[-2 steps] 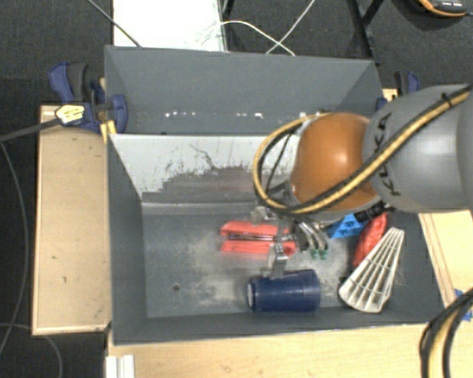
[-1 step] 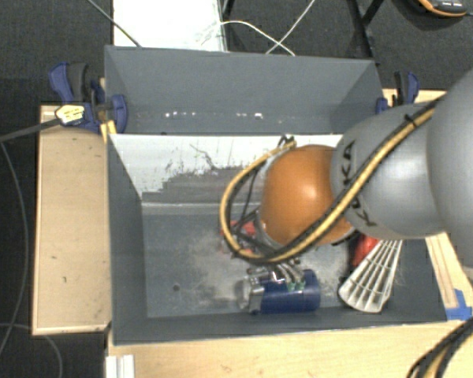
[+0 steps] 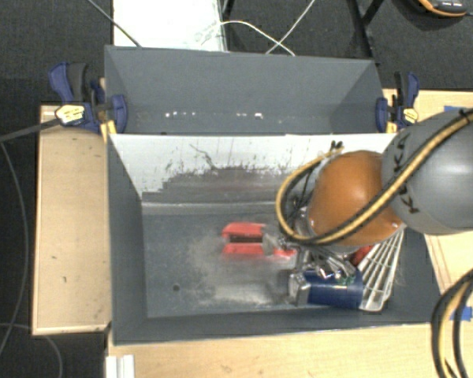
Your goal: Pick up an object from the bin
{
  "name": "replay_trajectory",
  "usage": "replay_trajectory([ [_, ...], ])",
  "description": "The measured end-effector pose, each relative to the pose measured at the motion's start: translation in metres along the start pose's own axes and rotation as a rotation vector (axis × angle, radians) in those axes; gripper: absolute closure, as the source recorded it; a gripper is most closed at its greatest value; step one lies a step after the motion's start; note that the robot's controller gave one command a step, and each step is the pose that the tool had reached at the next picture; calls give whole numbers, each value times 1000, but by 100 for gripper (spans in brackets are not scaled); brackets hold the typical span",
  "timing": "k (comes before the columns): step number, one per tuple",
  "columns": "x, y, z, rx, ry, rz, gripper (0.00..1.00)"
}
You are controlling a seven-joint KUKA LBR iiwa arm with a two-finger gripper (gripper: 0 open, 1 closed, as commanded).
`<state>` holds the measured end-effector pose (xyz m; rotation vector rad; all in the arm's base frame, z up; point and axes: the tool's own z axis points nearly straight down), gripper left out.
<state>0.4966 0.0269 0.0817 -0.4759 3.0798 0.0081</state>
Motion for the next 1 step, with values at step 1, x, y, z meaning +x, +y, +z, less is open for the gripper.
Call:
replay_trajectory([
  [1, -16, 24, 9, -4, -7, 36, 0],
])
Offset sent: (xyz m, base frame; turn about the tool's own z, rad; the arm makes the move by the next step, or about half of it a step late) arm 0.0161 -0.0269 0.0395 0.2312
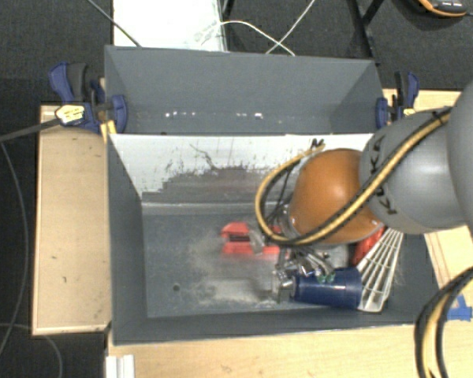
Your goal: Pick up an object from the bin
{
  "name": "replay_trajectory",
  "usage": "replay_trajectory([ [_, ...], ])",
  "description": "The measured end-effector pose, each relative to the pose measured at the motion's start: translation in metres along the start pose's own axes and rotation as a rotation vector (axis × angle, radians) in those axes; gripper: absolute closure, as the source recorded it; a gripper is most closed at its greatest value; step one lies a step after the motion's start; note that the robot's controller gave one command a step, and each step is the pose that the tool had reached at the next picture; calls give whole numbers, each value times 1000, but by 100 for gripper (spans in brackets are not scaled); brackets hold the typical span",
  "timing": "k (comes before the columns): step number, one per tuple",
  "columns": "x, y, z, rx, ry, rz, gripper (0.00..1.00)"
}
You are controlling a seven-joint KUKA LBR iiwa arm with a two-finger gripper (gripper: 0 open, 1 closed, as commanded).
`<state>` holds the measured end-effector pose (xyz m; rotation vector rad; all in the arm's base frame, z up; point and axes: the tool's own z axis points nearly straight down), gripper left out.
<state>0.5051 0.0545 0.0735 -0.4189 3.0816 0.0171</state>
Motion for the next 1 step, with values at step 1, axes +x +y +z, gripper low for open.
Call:
replay_trajectory([
  [1, 1, -3, -3, -1, 2, 11, 0],
])
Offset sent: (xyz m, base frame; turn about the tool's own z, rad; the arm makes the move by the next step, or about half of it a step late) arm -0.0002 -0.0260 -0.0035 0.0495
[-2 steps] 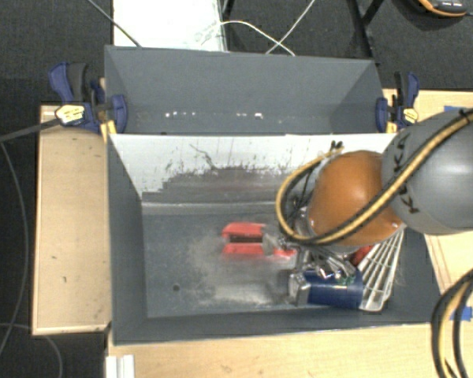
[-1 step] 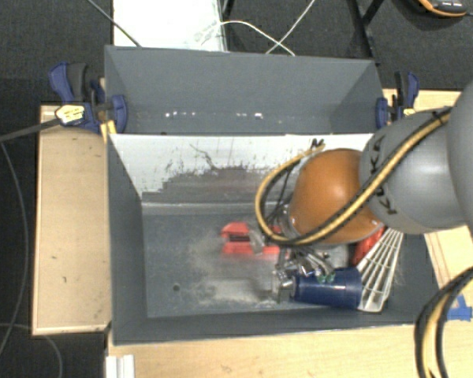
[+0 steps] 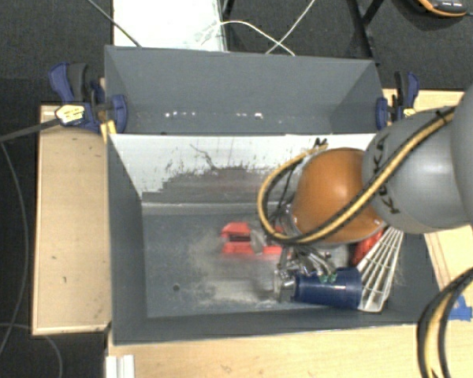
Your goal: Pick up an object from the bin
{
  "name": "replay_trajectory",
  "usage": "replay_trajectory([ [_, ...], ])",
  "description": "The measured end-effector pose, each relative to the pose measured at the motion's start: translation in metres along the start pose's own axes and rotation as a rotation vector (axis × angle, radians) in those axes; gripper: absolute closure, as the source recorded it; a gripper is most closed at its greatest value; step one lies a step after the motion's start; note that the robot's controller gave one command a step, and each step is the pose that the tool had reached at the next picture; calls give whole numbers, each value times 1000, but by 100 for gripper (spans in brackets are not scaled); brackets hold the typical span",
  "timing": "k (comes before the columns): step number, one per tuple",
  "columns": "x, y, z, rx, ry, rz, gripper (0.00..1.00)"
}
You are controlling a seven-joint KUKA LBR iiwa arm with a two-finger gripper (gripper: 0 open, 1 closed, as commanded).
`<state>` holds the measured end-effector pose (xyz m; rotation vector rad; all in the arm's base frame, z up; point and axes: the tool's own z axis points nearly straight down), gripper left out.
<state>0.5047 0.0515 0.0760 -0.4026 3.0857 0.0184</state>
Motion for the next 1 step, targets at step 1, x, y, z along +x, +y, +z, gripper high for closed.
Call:
replay_trajectory([
  [1, 3, -21, 3, -1, -10, 40, 0],
])
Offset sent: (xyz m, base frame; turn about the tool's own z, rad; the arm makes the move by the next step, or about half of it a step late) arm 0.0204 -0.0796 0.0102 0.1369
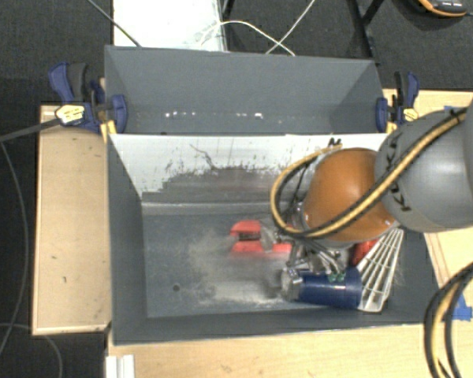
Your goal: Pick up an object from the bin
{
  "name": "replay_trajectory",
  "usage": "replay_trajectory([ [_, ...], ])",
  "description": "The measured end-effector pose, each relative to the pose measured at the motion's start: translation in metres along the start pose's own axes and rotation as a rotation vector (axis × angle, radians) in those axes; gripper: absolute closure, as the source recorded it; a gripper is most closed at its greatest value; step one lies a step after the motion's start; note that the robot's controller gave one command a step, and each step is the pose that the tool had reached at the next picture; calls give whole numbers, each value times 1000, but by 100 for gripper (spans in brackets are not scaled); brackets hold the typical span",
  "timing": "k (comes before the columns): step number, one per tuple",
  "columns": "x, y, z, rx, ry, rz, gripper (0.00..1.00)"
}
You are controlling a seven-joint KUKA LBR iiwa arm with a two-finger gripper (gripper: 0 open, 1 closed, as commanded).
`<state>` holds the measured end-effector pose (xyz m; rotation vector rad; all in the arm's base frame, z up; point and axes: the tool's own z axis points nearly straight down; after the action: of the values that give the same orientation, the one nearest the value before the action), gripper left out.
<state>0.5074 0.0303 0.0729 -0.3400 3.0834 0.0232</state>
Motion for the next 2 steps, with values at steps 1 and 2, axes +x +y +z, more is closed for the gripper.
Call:
replay_trajectory([
  [1, -2, -17, -5, -7, 3, 31, 0],
  [2, 7, -18, -64, -5, -5, -99, 0],
])
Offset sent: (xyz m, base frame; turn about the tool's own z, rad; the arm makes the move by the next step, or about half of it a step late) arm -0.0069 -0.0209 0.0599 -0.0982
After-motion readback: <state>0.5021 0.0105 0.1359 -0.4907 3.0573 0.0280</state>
